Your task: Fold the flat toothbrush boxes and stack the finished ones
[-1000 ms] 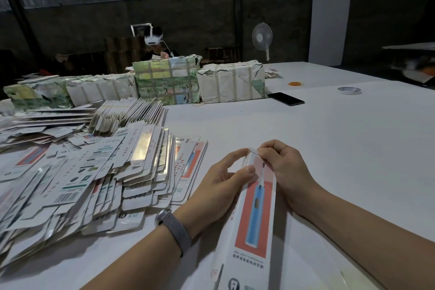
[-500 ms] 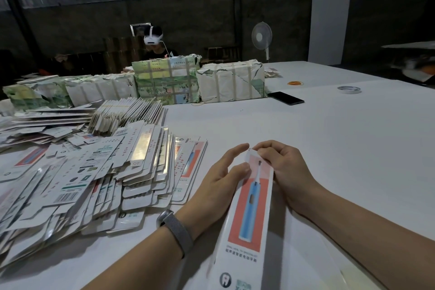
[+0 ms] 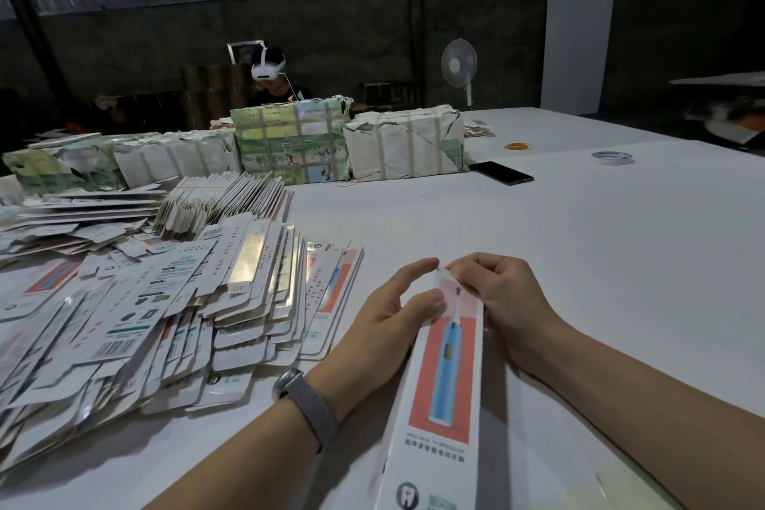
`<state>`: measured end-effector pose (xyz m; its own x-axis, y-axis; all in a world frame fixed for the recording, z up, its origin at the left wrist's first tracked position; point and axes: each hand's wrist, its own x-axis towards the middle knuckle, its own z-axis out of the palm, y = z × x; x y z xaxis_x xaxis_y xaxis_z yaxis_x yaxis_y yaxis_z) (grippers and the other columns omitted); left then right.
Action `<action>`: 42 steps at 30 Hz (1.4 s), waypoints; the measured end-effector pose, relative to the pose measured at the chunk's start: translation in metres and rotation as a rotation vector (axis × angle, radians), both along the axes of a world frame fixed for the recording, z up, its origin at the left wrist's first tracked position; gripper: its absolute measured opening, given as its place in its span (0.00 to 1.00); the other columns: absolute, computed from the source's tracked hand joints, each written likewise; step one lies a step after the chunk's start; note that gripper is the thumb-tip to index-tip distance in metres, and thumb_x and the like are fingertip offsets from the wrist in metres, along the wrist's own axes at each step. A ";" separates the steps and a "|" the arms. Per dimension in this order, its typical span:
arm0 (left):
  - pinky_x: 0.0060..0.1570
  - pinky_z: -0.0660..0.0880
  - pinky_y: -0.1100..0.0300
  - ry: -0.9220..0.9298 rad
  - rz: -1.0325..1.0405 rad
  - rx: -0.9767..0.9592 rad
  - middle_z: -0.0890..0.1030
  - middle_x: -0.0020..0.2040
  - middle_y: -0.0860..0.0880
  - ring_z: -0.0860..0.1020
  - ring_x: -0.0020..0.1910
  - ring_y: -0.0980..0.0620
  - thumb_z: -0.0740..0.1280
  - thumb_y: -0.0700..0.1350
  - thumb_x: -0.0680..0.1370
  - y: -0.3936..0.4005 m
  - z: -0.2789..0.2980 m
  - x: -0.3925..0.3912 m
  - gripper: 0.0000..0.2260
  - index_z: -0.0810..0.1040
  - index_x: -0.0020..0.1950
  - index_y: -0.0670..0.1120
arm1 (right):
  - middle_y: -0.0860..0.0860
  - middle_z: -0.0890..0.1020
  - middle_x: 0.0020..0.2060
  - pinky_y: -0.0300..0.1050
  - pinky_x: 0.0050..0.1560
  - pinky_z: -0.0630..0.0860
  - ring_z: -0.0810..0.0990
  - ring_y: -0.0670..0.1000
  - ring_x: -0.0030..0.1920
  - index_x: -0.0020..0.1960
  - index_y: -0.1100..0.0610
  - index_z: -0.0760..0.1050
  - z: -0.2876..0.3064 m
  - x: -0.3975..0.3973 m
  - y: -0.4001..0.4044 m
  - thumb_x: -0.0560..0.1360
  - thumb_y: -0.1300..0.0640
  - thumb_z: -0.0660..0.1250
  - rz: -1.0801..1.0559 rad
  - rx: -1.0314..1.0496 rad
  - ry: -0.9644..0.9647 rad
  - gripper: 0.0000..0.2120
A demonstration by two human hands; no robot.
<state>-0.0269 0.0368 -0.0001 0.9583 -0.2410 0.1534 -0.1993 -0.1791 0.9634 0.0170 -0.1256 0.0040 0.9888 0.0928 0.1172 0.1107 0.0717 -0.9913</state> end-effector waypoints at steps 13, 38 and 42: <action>0.40 0.81 0.62 -0.012 0.020 0.029 0.87 0.44 0.54 0.86 0.40 0.50 0.63 0.61 0.75 -0.003 -0.003 0.000 0.17 0.70 0.62 0.63 | 0.53 0.80 0.29 0.39 0.30 0.76 0.80 0.50 0.29 0.31 0.55 0.81 0.003 -0.001 -0.005 0.79 0.63 0.62 0.075 -0.005 -0.042 0.19; 0.28 0.74 0.62 -0.007 0.056 -0.141 0.84 0.36 0.48 0.81 0.32 0.52 0.62 0.61 0.75 -0.001 -0.006 0.000 0.11 0.68 0.56 0.65 | 0.54 0.84 0.38 0.43 0.35 0.81 0.84 0.54 0.33 0.54 0.49 0.70 -0.002 0.000 -0.006 0.82 0.55 0.62 0.202 -0.014 -0.076 0.03; 0.29 0.75 0.62 -0.009 0.048 -0.142 0.85 0.38 0.47 0.81 0.33 0.50 0.62 0.61 0.75 -0.001 -0.007 0.000 0.10 0.69 0.56 0.66 | 0.54 0.83 0.36 0.42 0.33 0.79 0.83 0.54 0.33 0.50 0.48 0.70 -0.002 0.002 -0.007 0.82 0.55 0.62 0.207 0.009 -0.059 0.03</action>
